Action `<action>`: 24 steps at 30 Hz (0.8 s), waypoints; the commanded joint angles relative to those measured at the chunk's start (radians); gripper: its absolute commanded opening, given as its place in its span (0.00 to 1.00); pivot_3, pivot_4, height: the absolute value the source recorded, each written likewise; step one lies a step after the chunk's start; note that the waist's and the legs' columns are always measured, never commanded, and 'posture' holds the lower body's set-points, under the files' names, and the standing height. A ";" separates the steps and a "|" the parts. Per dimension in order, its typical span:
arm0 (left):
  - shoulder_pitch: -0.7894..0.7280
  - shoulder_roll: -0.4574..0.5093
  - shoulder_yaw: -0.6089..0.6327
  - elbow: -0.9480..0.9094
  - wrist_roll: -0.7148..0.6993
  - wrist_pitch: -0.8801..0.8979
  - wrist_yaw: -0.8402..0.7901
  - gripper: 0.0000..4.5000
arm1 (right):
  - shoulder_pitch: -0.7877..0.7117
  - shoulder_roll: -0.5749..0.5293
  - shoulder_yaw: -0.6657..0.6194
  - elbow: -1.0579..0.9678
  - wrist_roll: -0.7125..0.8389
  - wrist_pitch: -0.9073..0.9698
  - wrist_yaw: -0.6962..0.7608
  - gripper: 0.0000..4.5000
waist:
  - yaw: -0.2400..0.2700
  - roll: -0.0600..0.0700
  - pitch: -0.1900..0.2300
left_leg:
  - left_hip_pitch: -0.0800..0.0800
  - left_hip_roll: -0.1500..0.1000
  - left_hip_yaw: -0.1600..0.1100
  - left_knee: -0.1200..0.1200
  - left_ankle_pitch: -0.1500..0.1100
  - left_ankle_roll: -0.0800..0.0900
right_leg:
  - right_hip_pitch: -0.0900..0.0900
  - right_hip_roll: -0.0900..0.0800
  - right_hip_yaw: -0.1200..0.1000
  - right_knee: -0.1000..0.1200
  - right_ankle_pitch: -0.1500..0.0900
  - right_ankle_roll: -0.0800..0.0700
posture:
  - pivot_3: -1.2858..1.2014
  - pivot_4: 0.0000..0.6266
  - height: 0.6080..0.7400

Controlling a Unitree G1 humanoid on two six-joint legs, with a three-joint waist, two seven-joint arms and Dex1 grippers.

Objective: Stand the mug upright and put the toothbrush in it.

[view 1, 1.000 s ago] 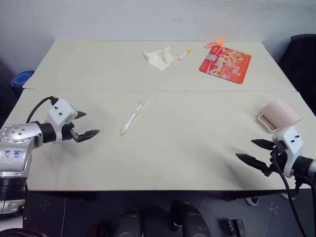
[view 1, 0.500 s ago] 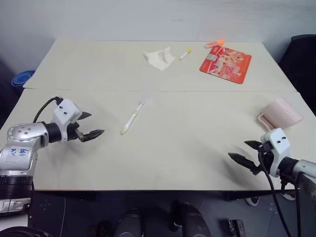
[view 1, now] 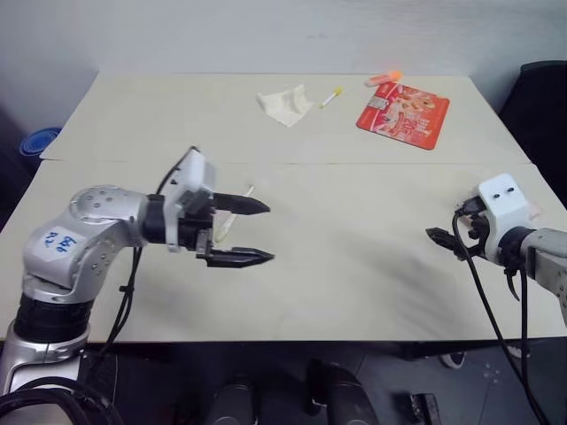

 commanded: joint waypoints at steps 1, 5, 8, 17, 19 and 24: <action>-0.040 -0.047 -0.008 0.002 0.003 -0.015 0.053 1.00 | -0.092 -0.034 0.088 0.111 -0.076 -0.037 0.004 0.75 | 0.001 0.000 0.000 | 0.000 0.000 0.000 0.000 0.000 0.000 | 0.000 0.001 0.000 0.000 0.000 0.000 | 0.52 0.24 1.00; -0.055 -0.081 -0.040 0.004 0.028 -0.040 0.066 1.00 | -0.207 -0.049 0.163 0.276 -0.145 -0.093 0.023 0.75 | -0.002 0.000 0.000 | 0.000 0.000 0.001 0.000 0.000 0.000 | 0.000 0.001 0.001 0.001 0.000 0.001 | 0.52 0.24 1.00; -0.075 -0.096 -0.052 0.017 0.037 -0.050 0.072 1.00 | -0.270 -0.048 0.204 0.378 -0.191 -0.147 0.042 0.75 | -0.002 0.000 0.000 | 0.000 0.000 0.001 0.000 0.000 0.000 | 0.000 0.002 0.001 0.001 0.000 0.001 | 0.52 0.24 1.00; -0.064 -0.086 -0.060 0.008 0.070 -0.090 0.069 1.00 | -0.400 -0.027 0.305 0.670 -0.313 -0.314 0.109 0.75 | -0.013 0.000 0.000 | 0.000 0.001 0.003 0.001 0.000 0.000 | 0.000 0.002 0.002 0.001 0.000 0.001 | 0.52 0.24 1.00; -0.051 -0.085 -0.059 0.003 0.077 -0.098 0.075 1.00 | -0.428 -0.005 0.318 0.758 -0.336 -0.356 0.108 0.75 | -0.019 0.000 0.000 | 0.000 0.002 0.004 0.001 0.001 0.000 | 0.000 0.002 0.002 0.001 0.001 0.001 | 0.52 0.24 1.00; -0.076 -0.084 -0.063 0.018 0.101 -0.119 0.077 1.00 | -0.494 0.054 0.318 0.920 -0.368 -0.408 0.130 0.75 | -0.024 0.000 0.000 | 0.000 0.003 0.009 0.001 0.001 -0.001 | 0.000 0.002 0.002 0.002 0.001 0.001 | 0.52 0.24 1.00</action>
